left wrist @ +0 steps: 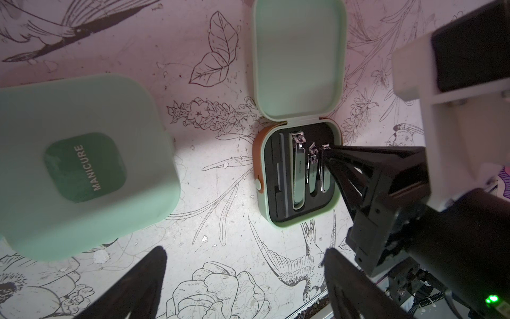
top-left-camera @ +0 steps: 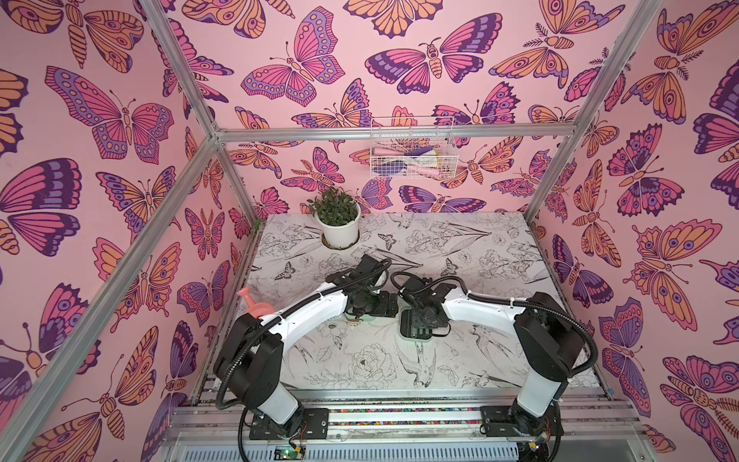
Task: Organize nail clipper sets
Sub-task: Place the nail clipper in the storage box.
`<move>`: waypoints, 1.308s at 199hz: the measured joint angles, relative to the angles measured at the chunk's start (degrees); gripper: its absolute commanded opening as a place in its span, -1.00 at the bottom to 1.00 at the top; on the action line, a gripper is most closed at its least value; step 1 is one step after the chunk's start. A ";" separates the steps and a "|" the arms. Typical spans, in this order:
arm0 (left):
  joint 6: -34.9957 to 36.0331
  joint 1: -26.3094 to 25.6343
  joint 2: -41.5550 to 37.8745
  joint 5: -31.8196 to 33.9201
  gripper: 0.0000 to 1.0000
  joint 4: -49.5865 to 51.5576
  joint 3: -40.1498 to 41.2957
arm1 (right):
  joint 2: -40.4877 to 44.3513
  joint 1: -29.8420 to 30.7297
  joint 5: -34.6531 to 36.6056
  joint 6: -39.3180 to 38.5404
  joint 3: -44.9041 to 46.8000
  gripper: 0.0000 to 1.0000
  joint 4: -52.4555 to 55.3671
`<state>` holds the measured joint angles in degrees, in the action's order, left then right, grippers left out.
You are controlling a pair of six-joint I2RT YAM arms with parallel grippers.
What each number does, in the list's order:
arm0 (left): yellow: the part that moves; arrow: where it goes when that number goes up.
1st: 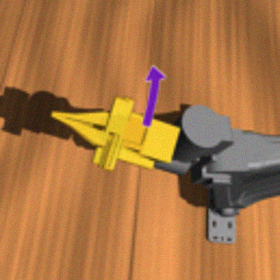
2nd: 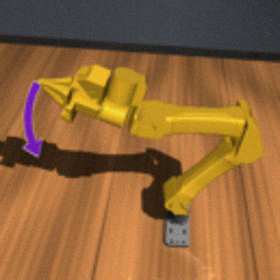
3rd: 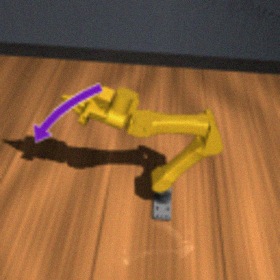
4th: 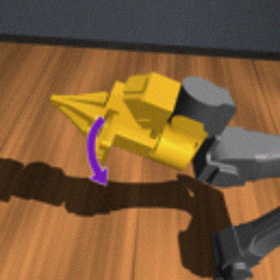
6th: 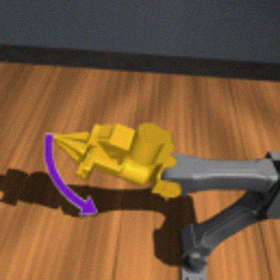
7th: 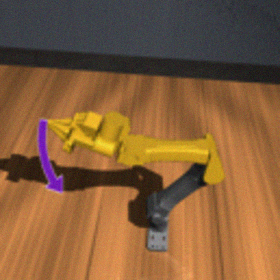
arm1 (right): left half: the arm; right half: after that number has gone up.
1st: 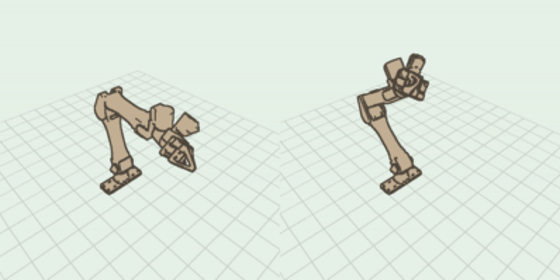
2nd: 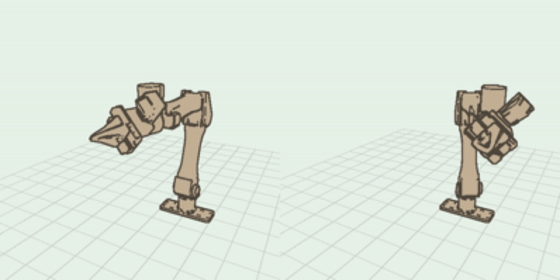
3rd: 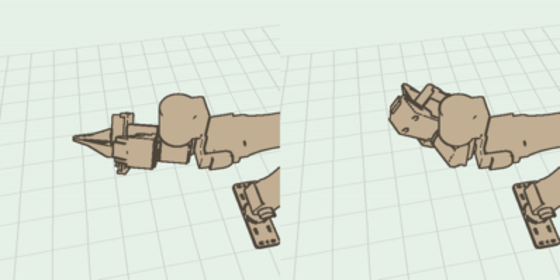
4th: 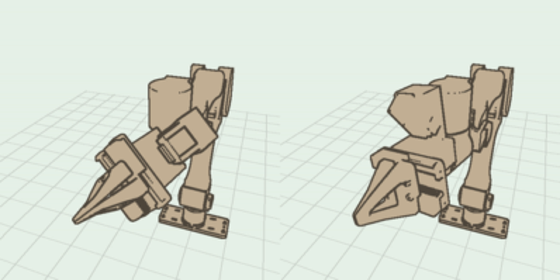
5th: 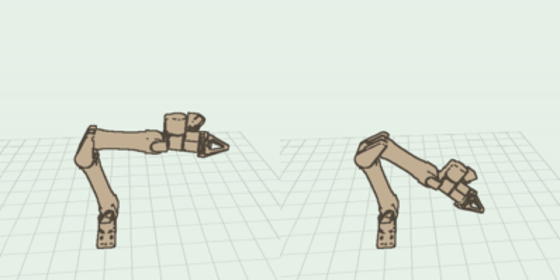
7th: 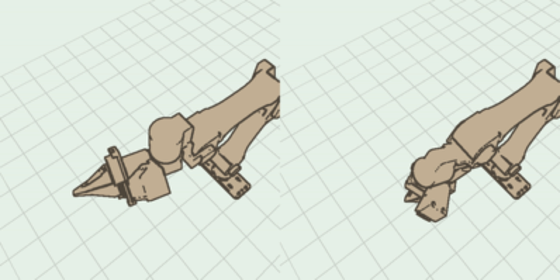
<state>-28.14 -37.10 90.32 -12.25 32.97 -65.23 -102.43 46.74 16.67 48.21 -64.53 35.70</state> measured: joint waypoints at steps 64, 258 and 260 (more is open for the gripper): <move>0.00 0.00 0.00 0.00 0.81 0.00 0.00 | 0.13 -0.09 0.00 0.28 0.76 -0.80 -1.05; -0.07 0.00 -0.74 -0.59 0.77 -0.15 0.98 | 11.17 -18.01 -17.53 -10.47 1.22 -0.26 -3.98; -0.07 0.00 -0.85 -0.70 0.77 -0.15 1.09 | 11.13 -18.93 -18.58 -10.97 1.22 -0.25 -4.37</move>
<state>-28.21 -37.10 89.47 -12.95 32.82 -64.14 -91.31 27.81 -1.91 37.23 -63.31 31.33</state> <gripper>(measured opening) 0.892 0.353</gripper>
